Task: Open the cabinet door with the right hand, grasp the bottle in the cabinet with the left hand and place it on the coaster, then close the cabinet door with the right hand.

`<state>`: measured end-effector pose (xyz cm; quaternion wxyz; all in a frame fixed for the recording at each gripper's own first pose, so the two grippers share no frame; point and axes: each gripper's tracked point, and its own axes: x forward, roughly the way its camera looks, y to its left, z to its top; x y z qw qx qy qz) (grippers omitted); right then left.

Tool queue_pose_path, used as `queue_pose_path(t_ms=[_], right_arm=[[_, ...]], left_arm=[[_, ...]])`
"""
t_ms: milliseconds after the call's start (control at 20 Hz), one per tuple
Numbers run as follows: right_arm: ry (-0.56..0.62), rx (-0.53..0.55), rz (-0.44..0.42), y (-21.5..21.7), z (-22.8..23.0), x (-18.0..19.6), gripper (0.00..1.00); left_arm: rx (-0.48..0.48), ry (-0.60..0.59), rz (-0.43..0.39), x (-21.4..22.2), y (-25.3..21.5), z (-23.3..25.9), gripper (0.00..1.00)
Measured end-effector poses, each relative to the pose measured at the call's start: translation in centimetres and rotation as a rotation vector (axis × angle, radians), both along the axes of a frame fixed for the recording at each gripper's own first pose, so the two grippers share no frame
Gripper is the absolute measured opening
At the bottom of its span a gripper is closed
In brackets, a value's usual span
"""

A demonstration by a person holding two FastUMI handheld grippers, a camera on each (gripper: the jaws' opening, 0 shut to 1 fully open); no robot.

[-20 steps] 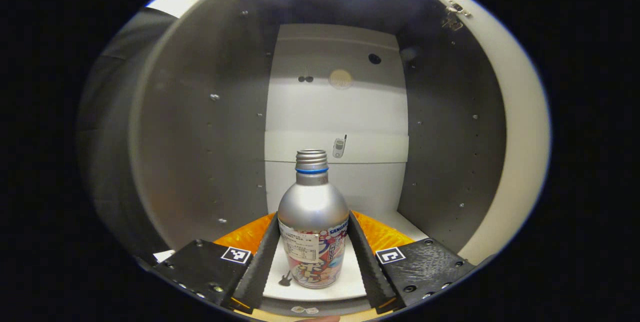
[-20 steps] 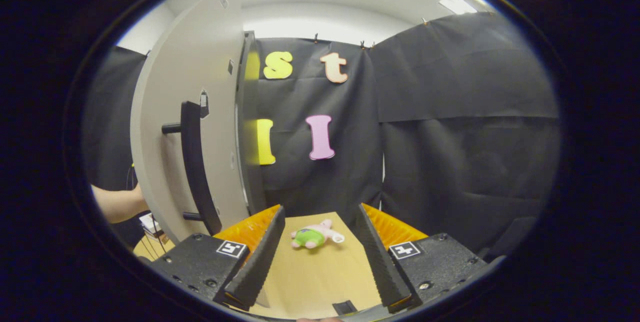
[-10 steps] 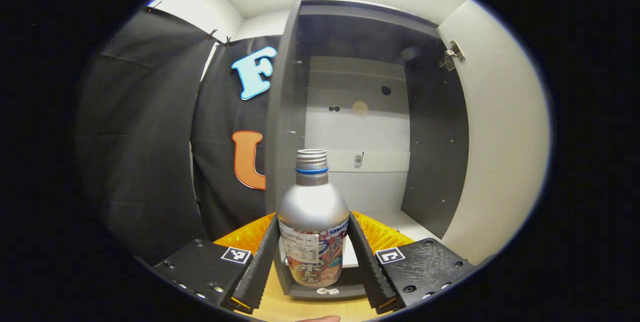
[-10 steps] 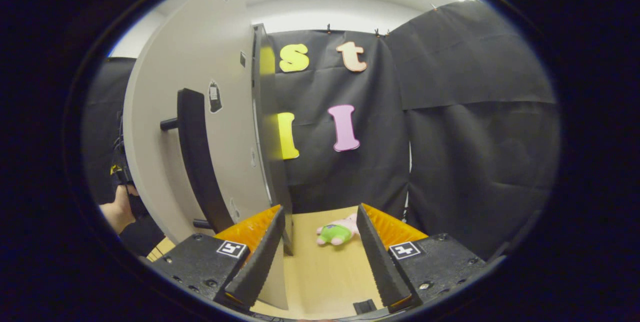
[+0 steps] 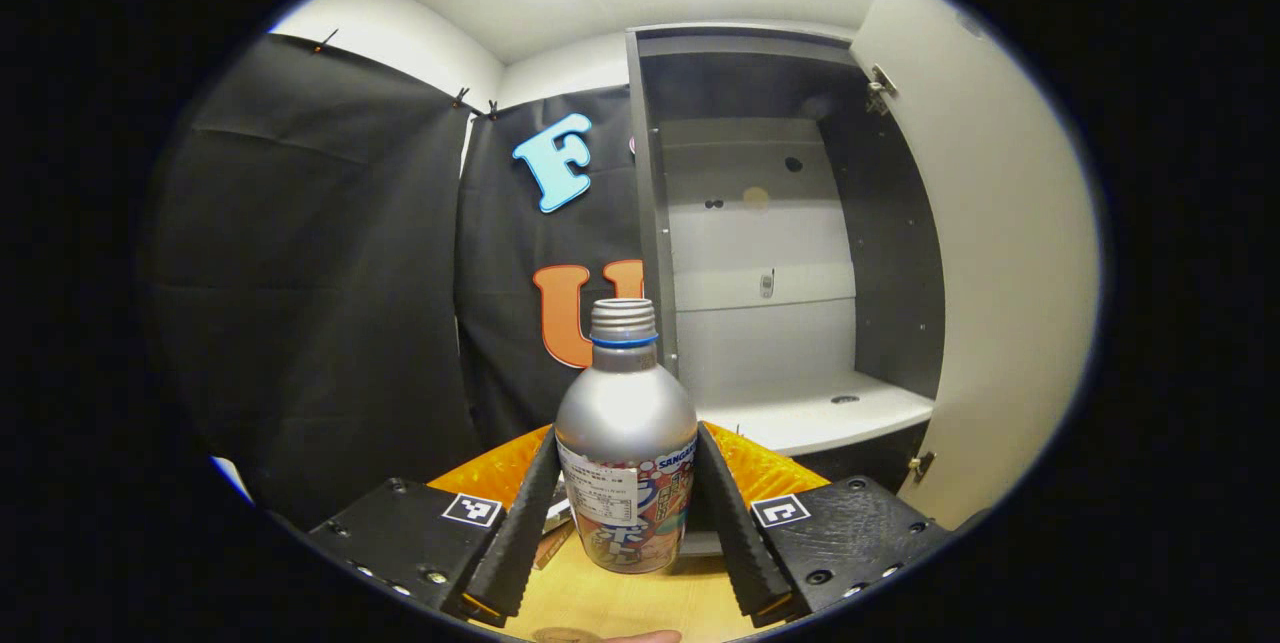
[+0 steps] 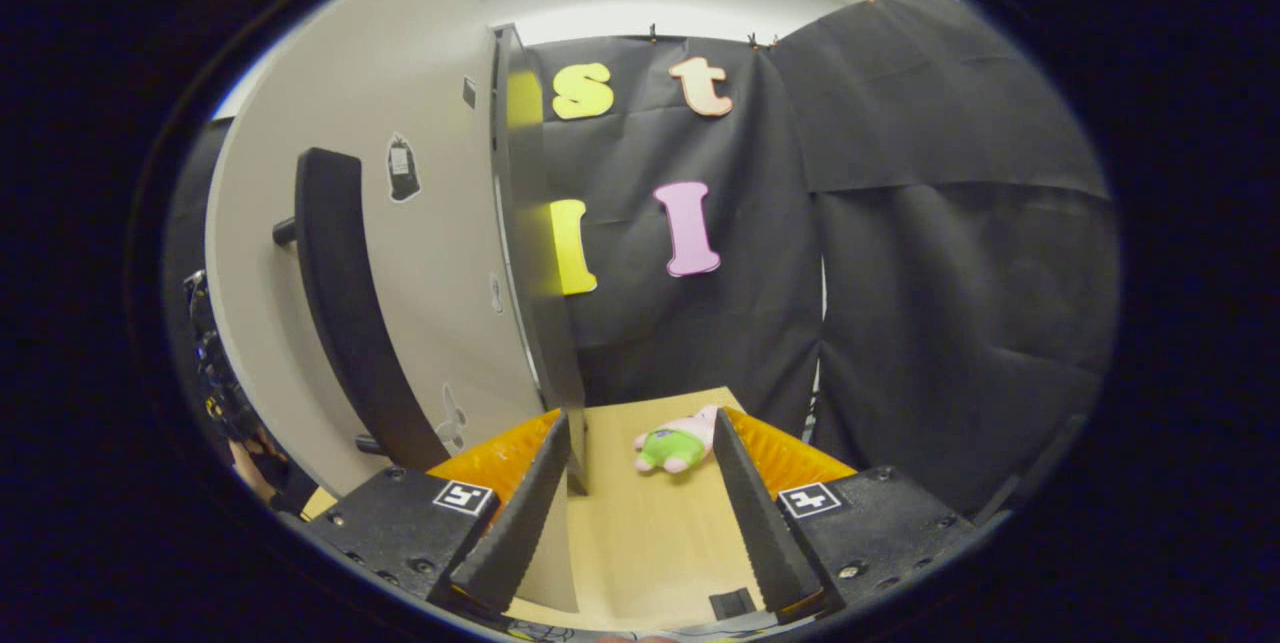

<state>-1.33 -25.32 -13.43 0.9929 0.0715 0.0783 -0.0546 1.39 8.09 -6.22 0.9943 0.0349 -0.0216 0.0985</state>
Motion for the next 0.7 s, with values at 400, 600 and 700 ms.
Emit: queue_pose_path(t_ms=[400,600,700], right_arm=[[0.102,-0.009,-0.034,-0.7,-2.7,1.8,0.86],[0.143,-0.044,-0.089,-2.2,-3.8,2.2,0.86],[0.172,-0.05,-0.112,-2.9,-4.9,2.5,0.86]], left_arm=[[0.011,0.01,0.06,-3.7,3.5,-9.8,0.76],[-0.054,0.038,0.15,-5.4,6.6,-16.7,0.76],[-0.079,0.041,0.185,-5.8,8.3,-20.0,0.75]])
